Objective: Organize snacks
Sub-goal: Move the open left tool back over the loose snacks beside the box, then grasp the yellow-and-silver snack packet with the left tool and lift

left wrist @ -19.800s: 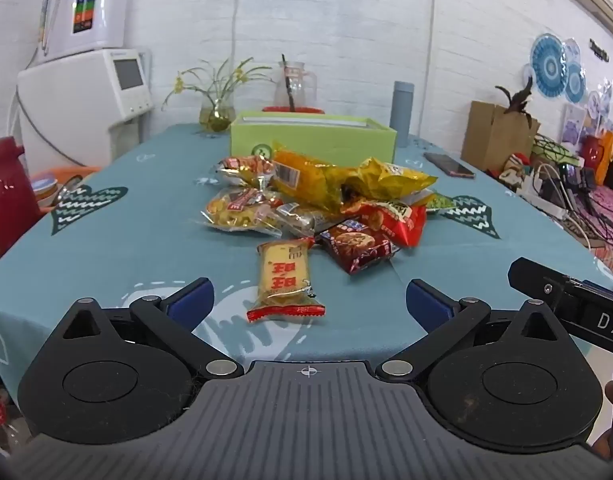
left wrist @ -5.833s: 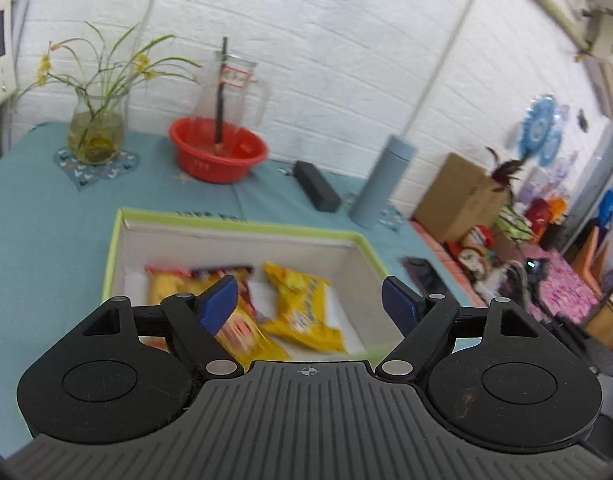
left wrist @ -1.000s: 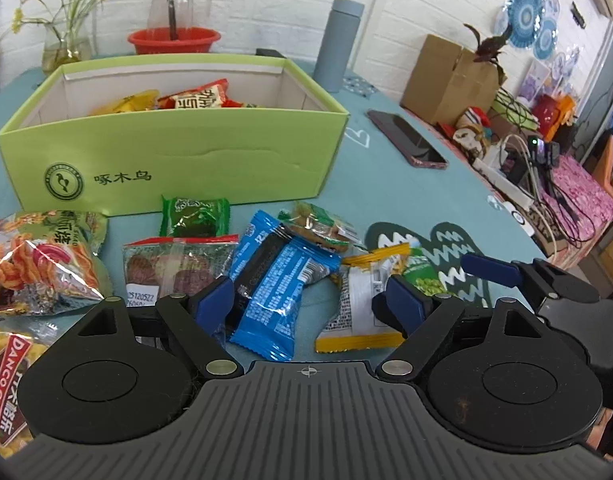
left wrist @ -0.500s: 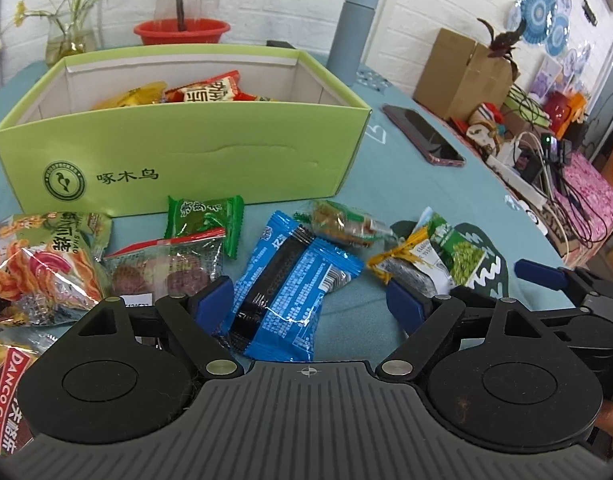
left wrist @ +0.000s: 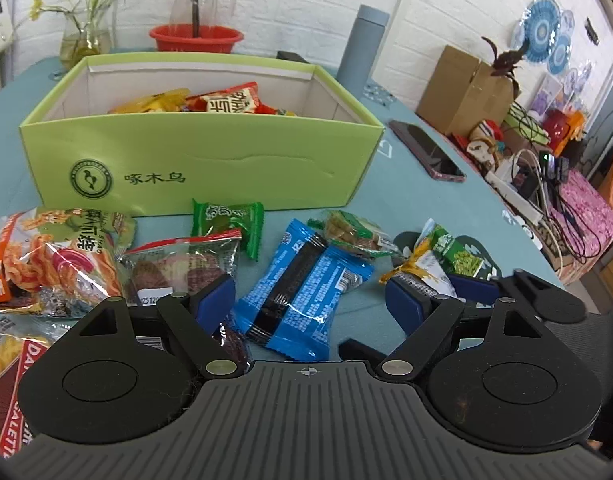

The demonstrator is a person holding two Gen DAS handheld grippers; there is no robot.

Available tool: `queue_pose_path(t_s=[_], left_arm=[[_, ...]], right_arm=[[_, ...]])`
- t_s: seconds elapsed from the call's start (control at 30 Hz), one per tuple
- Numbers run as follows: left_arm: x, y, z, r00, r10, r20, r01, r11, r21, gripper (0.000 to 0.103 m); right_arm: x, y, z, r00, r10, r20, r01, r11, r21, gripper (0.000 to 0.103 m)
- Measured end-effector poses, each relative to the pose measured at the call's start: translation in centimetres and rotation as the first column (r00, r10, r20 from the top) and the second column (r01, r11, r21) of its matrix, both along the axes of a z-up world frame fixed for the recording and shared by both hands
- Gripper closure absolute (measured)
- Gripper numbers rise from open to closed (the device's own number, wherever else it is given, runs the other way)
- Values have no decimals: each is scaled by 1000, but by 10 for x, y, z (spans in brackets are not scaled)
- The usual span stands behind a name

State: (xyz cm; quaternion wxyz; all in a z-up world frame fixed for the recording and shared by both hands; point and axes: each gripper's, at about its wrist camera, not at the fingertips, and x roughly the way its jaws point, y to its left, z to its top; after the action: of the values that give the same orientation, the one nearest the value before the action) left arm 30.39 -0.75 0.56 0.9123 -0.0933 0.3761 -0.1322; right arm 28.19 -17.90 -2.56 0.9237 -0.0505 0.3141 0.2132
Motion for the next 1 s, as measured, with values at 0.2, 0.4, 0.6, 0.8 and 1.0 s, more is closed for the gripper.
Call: queue_pose_path(t_s=[0.2, 0.4, 0.6, 0.8, 1.0], left_arm=[[-11, 12, 7, 1000, 4, 5, -3, 998, -61, 30], [-21, 30, 11, 1000, 1, 12, 0, 995, -104, 30], [-4, 51, 14, 996, -89, -32, 74, 943, -325, 45], [15, 20, 3, 975, -202, -97, 159, 927, -340, 67], [22, -15, -19, 953, -250, -171, 194, 938, -287, 92]], right_arm=[[22, 25, -8, 997, 68, -25, -70, 995, -69, 1], [3, 46, -11, 987, 154, -49, -157, 985, -69, 1], [-19, 33, -3, 999, 53, -12, -53, 998, -24, 1], [-7, 20, -5, 1000, 12, -21, -12, 1000, -18, 1], [-25, 17, -9, 998, 55, -28, -56, 998, -13, 3]])
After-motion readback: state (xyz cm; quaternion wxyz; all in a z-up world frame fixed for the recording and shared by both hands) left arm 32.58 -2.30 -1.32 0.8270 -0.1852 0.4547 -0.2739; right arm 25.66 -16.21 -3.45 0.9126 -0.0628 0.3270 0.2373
